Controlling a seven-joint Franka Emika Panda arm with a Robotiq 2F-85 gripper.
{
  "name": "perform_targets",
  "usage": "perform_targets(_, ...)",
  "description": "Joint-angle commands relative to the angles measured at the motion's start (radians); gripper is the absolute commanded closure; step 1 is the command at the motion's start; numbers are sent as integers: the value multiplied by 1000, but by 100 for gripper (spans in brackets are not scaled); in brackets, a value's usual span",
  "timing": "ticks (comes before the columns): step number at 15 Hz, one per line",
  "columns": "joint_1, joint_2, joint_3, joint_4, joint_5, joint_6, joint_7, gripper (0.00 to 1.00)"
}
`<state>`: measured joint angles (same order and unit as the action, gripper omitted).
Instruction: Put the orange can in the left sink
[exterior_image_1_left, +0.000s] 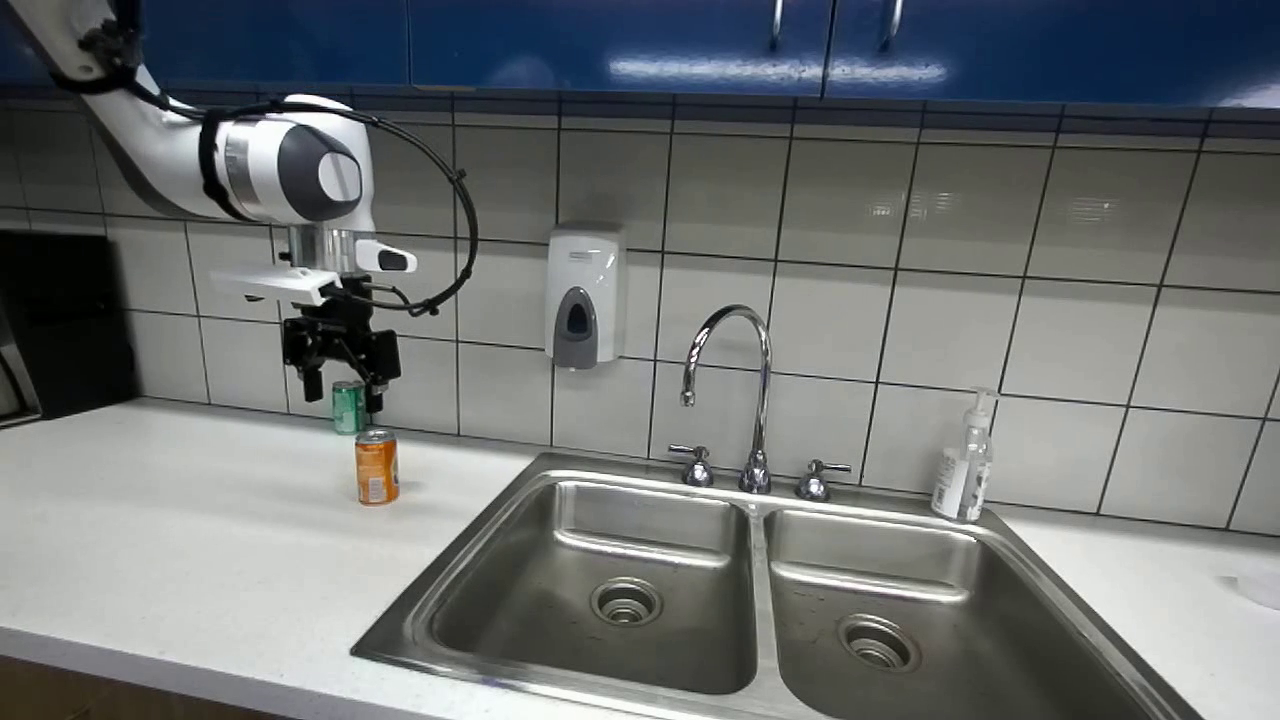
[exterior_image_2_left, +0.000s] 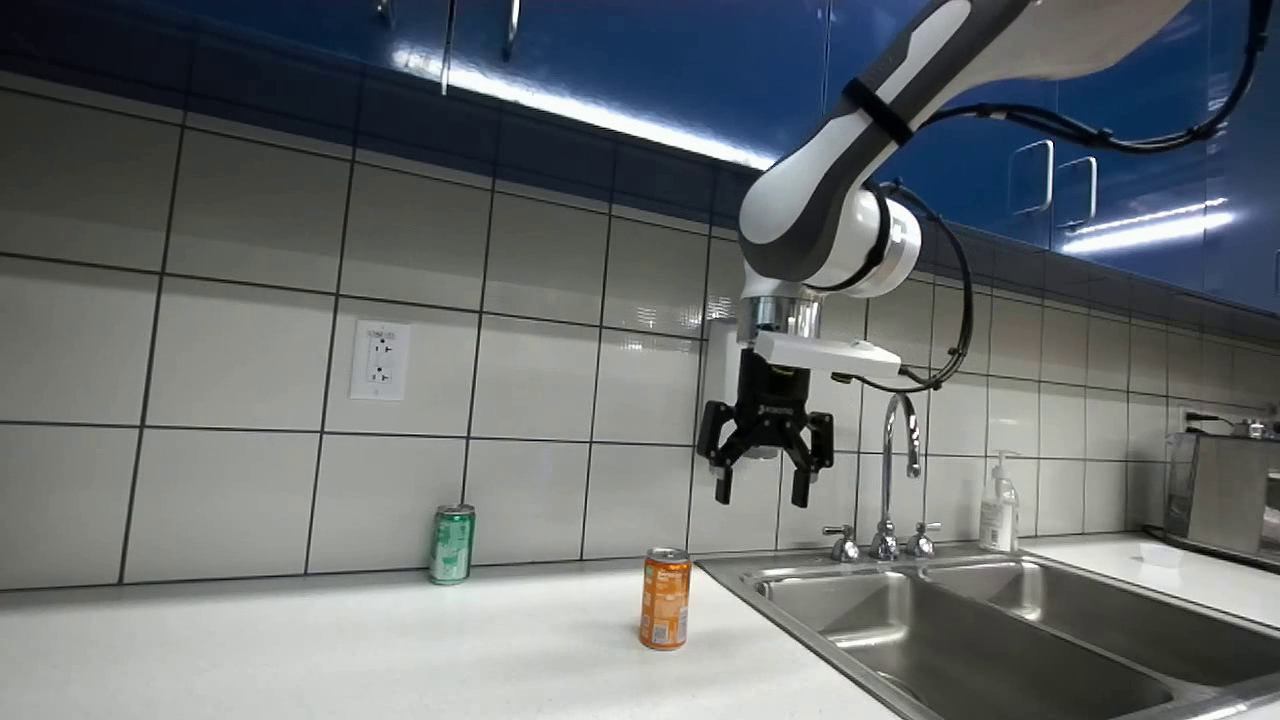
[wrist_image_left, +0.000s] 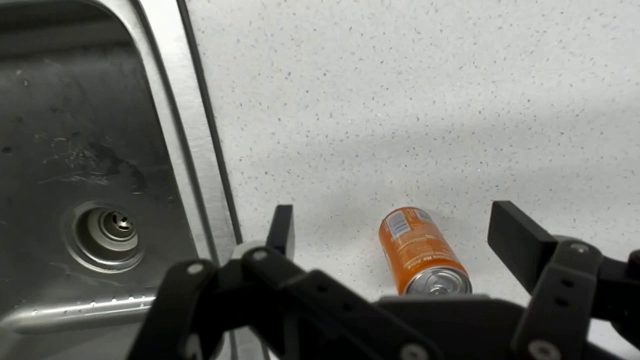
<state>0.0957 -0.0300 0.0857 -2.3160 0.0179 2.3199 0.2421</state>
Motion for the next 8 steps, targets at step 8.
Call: perform_targets(8, 15, 286, 0, 249, -21, -33, -83, 0)
